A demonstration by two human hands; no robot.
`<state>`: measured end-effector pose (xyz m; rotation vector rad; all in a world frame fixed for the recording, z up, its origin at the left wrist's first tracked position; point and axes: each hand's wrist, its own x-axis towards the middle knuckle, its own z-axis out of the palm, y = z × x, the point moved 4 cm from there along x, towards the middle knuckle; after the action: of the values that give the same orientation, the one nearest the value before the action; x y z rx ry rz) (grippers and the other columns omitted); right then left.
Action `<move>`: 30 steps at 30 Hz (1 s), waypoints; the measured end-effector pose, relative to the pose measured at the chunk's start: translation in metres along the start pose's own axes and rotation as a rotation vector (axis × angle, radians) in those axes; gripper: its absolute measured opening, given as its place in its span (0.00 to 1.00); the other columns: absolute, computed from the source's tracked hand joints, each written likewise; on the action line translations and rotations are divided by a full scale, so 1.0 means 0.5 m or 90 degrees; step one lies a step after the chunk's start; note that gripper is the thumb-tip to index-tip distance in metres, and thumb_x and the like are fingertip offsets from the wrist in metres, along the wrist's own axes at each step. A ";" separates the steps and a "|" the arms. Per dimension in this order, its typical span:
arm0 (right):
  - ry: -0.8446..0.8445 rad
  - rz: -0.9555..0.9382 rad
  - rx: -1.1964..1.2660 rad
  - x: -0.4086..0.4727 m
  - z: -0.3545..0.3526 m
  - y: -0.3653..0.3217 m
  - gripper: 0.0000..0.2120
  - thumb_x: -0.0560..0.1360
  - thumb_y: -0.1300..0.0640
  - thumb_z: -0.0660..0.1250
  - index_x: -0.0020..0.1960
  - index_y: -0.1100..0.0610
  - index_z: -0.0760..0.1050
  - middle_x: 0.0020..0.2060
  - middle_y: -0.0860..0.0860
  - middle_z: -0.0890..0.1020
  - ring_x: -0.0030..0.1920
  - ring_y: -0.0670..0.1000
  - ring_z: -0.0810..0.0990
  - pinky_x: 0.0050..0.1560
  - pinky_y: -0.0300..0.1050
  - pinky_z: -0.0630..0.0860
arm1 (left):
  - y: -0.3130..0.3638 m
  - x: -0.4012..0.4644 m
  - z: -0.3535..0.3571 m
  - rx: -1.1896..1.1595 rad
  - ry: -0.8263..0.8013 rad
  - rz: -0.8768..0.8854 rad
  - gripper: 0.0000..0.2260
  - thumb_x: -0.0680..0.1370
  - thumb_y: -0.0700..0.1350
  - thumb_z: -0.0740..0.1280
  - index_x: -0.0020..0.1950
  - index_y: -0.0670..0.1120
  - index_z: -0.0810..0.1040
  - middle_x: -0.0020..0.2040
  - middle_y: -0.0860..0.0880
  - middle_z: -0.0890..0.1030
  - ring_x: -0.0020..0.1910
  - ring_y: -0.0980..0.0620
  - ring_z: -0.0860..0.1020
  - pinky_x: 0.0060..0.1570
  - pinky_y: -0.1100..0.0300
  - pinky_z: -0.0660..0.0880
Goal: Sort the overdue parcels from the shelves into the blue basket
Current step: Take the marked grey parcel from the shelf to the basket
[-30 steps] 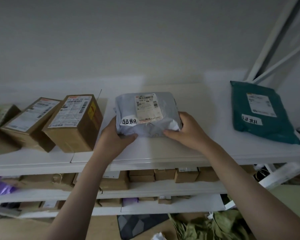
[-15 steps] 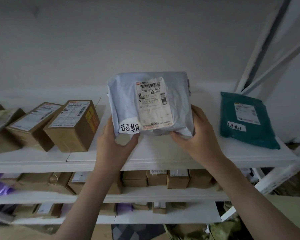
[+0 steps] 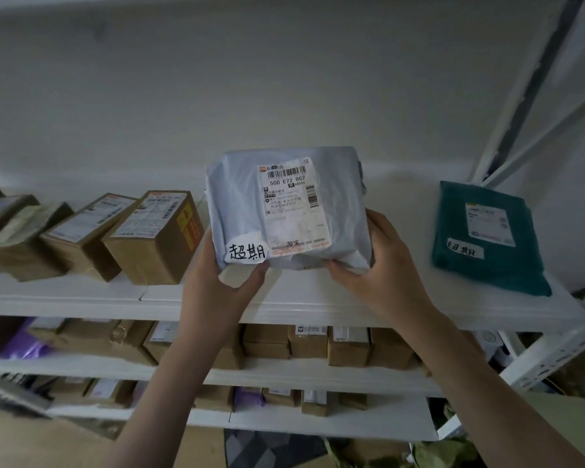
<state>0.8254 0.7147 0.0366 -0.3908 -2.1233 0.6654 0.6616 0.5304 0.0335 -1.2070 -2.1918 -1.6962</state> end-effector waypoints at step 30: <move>-0.267 -0.138 0.294 -0.098 0.793 -0.783 0.21 0.69 0.61 0.79 0.58 0.61 0.75 0.49 0.54 0.78 0.49 0.48 0.78 0.45 0.29 0.70 | -0.231 -0.318 -1.022 0.219 0.333 -0.102 0.25 0.73 0.43 0.78 0.68 0.50 0.75 0.57 0.61 0.81 0.56 0.63 0.79 0.53 0.69 0.76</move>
<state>0.5181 0.2471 0.0390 0.2518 -2.2600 1.1488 0.5107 0.0045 0.0474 -0.4512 -2.1521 -1.3933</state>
